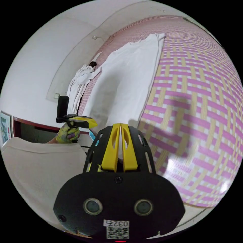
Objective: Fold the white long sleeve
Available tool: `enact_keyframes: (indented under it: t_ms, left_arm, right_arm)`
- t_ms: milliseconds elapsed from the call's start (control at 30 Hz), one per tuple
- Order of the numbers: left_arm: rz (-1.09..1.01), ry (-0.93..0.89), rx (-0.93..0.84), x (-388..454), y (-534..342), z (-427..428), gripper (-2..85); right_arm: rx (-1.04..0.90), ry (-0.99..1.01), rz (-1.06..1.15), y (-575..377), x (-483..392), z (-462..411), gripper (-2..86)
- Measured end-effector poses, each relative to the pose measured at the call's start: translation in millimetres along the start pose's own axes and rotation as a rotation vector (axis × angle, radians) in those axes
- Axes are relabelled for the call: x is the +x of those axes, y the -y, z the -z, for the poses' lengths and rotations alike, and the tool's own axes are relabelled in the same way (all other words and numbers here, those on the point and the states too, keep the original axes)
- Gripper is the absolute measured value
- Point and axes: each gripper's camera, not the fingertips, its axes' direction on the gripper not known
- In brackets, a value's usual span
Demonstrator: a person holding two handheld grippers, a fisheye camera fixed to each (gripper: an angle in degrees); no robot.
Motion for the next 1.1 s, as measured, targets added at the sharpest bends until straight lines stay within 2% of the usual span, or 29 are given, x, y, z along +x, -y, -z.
enact_keyframes:
  t_ms: [167, 333, 500, 667, 733, 800, 867, 967, 1100]
  left_arm:
    - [0.005, 0.157, -0.149, -6, 13, -37, -0.9]
    - [0.046, 0.075, -0.118, -14, 12, -34, -0.9]
    - [0.162, 0.041, 0.145, -38, -1, 34, -0.9]
    - [0.421, 0.056, 0.614, -117, -54, 180, -0.6]
    - [0.477, 0.067, 0.750, -145, -74, 229, 0.3]
    - [0.544, 0.119, 0.830, -173, -88, 272, 1.5]
    - [0.600, 0.246, 0.953, -190, -102, 329, 3.1]
    - [0.587, 0.487, 1.052, -187, -106, 384, 4.1]
    - [0.557, 0.641, 0.970, -201, -88, 409, 5.7]
  right_arm:
    - [-0.065, -0.063, 0.140, 48, -25, -34, -1.0]
    - [-0.156, -0.090, 0.190, 64, -27, -59, -1.0]
    - [-0.165, -0.046, 0.205, 62, -24, -59, -1.0]
    - [-0.176, -0.076, 0.189, 60, -32, -59, -1.0]
    - [-0.167, -0.070, 0.155, 58, -31, -58, -1.0]
    - [-0.137, -0.017, 0.129, 54, -32, -51, -1.0]
    - [-0.043, 0.008, 0.084, 46, -38, -31, -1.0]
    - [0.043, -0.051, 0.001, 35, -55, -10, -1.0]
    - [0.105, -0.088, -0.093, 25, -73, -7, -1.0]
